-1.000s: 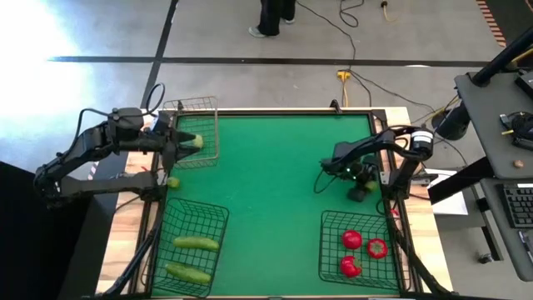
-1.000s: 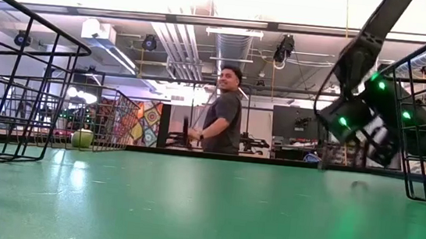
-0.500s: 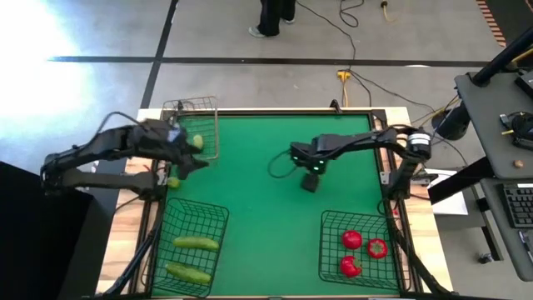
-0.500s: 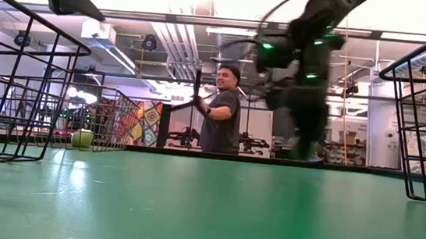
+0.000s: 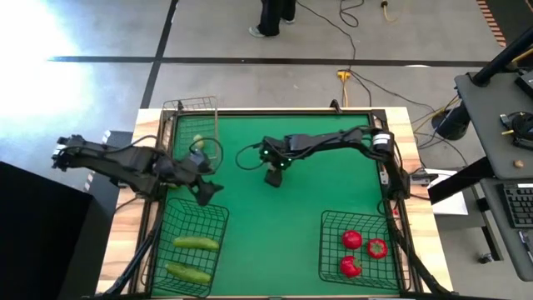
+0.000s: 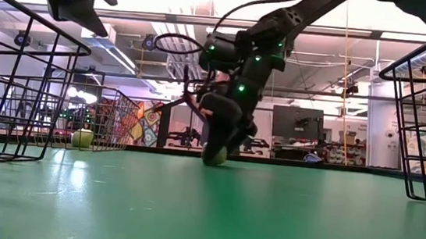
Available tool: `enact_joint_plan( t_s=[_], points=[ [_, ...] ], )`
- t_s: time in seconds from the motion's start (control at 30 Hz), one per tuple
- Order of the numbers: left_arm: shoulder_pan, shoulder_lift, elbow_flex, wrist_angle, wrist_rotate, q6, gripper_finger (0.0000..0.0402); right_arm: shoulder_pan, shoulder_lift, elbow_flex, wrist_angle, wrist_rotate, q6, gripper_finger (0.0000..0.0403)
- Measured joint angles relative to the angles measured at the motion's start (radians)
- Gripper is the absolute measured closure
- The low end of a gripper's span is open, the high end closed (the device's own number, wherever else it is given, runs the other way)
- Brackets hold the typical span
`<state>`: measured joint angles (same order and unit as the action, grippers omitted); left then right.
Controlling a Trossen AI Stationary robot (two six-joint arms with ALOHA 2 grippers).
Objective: Sort produce into baskets
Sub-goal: Put the right lemon into the top left wire basket
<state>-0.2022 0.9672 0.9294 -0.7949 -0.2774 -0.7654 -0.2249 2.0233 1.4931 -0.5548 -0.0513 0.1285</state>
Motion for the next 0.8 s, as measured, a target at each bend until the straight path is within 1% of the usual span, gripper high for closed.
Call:
enact_joint_plan(
  t_s=[0.1, 0.2, 0.33, 0.4, 0.47, 0.63, 0.8],
  points=[
    [0.002, 0.026, -0.02, 0.036, -0.007, -0.013, 0.007, 0.0, 0.003, 0.017, 0.008, -0.001, -0.017, 0.0098],
    [0.007, 0.061, -0.023, 0.047, -0.049, -0.007, 0.0057, 0.0, -0.016, 0.016, 0.005, -0.001, -0.018, 0.0067],
    [0.028, 0.1, -0.023, 0.052, -0.086, -0.006, 0.0035, 0.01, -0.081, 0.013, 0.0, 0.002, -0.026, 0.0038],
    [0.046, 0.123, -0.023, 0.053, -0.093, -0.007, 0.0027, 0.02, -0.134, 0.011, -0.013, 0.004, -0.033, 0.0036],
    [0.063, 0.152, -0.023, 0.071, -0.107, -0.011, 0.0024, 0.036, -0.195, 0.011, -0.038, 0.031, -0.044, 0.0035],
    [0.111, 0.262, -0.014, 0.204, -0.125, 0.015, 0.0024, 0.102, -0.351, 0.007, -0.111, 0.139, -0.063, 0.0035],
    [0.156, 0.4, 0.008, 0.394, -0.11, 0.163, 0.0024, 0.193, -0.503, 0.006, -0.161, 0.25, -0.013, 0.0035]
  ],
)
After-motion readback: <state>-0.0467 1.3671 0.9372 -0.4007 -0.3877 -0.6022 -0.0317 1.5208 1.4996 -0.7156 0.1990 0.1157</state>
